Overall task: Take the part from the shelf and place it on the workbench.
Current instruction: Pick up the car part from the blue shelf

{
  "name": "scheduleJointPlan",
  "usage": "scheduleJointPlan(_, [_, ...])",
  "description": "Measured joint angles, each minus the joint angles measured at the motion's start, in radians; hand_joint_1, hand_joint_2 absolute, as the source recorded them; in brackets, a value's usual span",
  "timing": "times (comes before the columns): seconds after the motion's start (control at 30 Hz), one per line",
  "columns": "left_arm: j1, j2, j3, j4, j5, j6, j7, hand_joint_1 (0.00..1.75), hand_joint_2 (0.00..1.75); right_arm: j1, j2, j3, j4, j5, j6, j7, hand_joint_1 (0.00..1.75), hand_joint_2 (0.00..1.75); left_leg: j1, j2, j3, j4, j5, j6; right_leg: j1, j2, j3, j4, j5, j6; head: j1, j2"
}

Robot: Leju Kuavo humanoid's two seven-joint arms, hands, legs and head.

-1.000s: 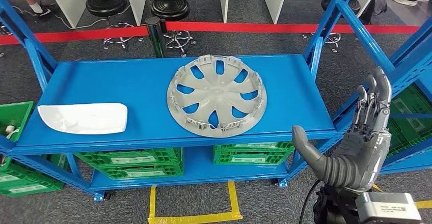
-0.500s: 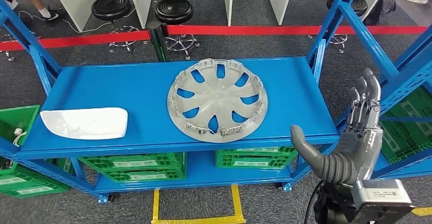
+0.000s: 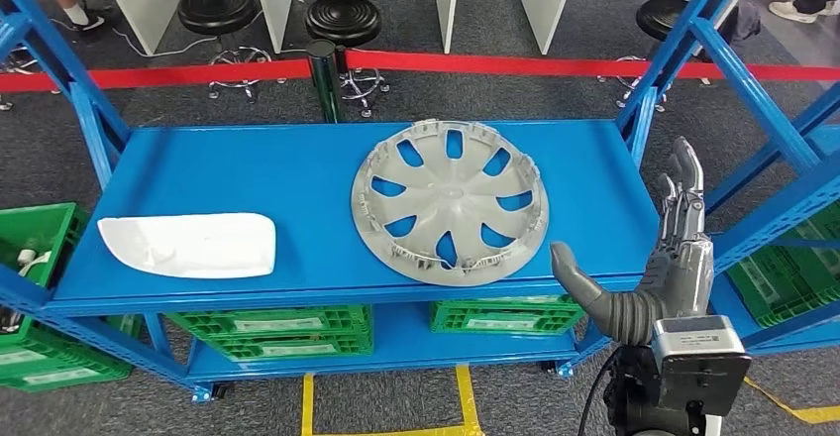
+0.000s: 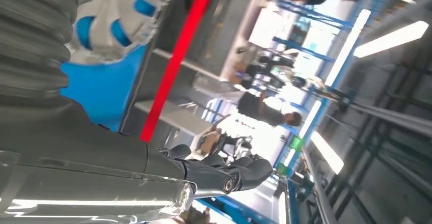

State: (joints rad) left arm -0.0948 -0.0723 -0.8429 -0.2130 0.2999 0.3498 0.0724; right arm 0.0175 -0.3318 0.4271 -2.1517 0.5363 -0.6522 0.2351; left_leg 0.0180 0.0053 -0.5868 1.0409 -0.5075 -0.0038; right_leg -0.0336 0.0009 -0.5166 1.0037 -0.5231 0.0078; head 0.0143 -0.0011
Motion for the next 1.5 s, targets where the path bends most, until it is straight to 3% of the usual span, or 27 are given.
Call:
scheduleJointPlan(0.07, [0.000, -0.001, -0.005, 0.000, -0.012, -0.005, 0.003, 0.00, 0.00, -0.018, -0.018, 0.002, 0.019, 0.056, 0.048, 0.047, 0.00, 1.75, -0.003, 0.000, -0.001, 0.000, -0.001, 0.001, 0.001, 0.000, 0.001, -0.005, 0.002, -0.025, 0.006, 0.000])
scheduleJointPlan(0.13, [-0.001, -0.001, -0.012, 0.000, -0.026, -0.012, 0.007, 0.00, 0.00, -0.044, -0.037, 0.007, 0.046, 0.115, 0.111, 0.092, 0.00, 1.75, -0.005, 0.000, -0.002, 0.000, -0.002, 0.005, 0.001, 0.000, 0.002, -0.011, 0.002, -0.032, 0.013, 0.000])
scheduleJointPlan(0.2, [-0.002, -0.001, -0.021, 0.000, -0.037, -0.017, 0.010, 0.00, 0.00, -0.072, -0.055, 0.011, 0.080, 0.156, 0.171, 0.122, 0.00, 1.75, -0.008, 0.001, -0.002, 0.000, -0.003, 0.009, 0.001, 0.000, 0.003, -0.015, 0.002, -0.033, 0.019, 0.000])
scheduleJointPlan(0.27, [-0.003, -0.001, -0.030, 0.000, -0.046, -0.023, 0.011, 0.00, 0.00, -0.104, -0.075, 0.015, 0.119, 0.176, 0.240, 0.141, 0.00, 1.75, -0.010, 0.002, -0.002, 0.000, -0.003, 0.011, -0.001, 0.000, 0.004, -0.018, 0.003, -0.023, 0.021, 0.000])
scheduleJointPlan(0.3, [-0.003, -0.001, -0.035, 0.000, -0.050, -0.028, 0.010, 0.00, 0.00, -0.121, -0.085, 0.018, 0.140, 0.181, 0.278, 0.148, 0.00, 1.75, -0.011, 0.002, -0.002, 0.000, -0.003, 0.011, -0.002, 0.000, 0.005, -0.021, 0.003, -0.011, 0.022, 0.000])
scheduleJointPlan(0.4, [-0.004, 0.000, -0.050, 0.000, -0.056, -0.038, 0.007, 0.00, 0.00, -0.163, -0.117, 0.028, 0.205, 0.173, 0.367, 0.155, 0.00, 1.75, -0.011, 0.002, -0.003, 0.001, -0.001, 0.014, -0.006, -0.001, 0.008, -0.030, 0.006, 0.041, 0.022, 0.000])
scheduleJointPlan(0.47, [-0.004, 0.001, -0.059, 0.000, -0.058, -0.042, 0.007, 0.00, 0.00, -0.182, -0.136, 0.034, 0.241, 0.164, 0.415, 0.156, 0.00, 1.75, -0.010, 0.001, -0.003, 0.001, -0.001, 0.014, -0.006, -0.002, 0.009, -0.031, 0.006, 0.053, 0.021, 0.000])
scheduleJointPlan(0.7, [-0.004, 0.001, -0.087, 0.000, -0.058, -0.071, 0.020, 0.00, 0.00, -0.200, -0.211, 0.063, 0.332, 0.145, 0.497, 0.181, 0.00, 1.75, -0.007, -0.005, -0.002, 0.000, 0.001, 0.011, -0.004, -0.005, 0.009, -0.027, 0.005, 0.052, 0.019, 0.000])
scheduleJointPlan(1.07, [-0.004, 0.001, -0.106, 0.000, -0.049, -0.079, 0.021, 0.00, 0.00, -0.152, -0.295, 0.073, 0.387, 0.122, 0.475, 0.209, 0.00, 1.75, -0.007, -0.008, -0.002, 0.000, 0.001, 0.011, -0.003, -0.008, 0.009, -0.026, 0.002, 0.049, 0.019, 0.000])
scheduleJointPlan(1.5, [-0.004, 0.001, -0.106, 0.000, -0.043, -0.079, 0.007, 0.00, 0.00, -0.120, -0.337, 0.053, 0.453, 0.100, 0.439, 0.208, 0.00, 1.75, -0.007, -0.008, -0.002, 0.000, 0.001, 0.011, -0.003, -0.008, 0.009, -0.026, 0.002, 0.049, 0.019, 0.000])
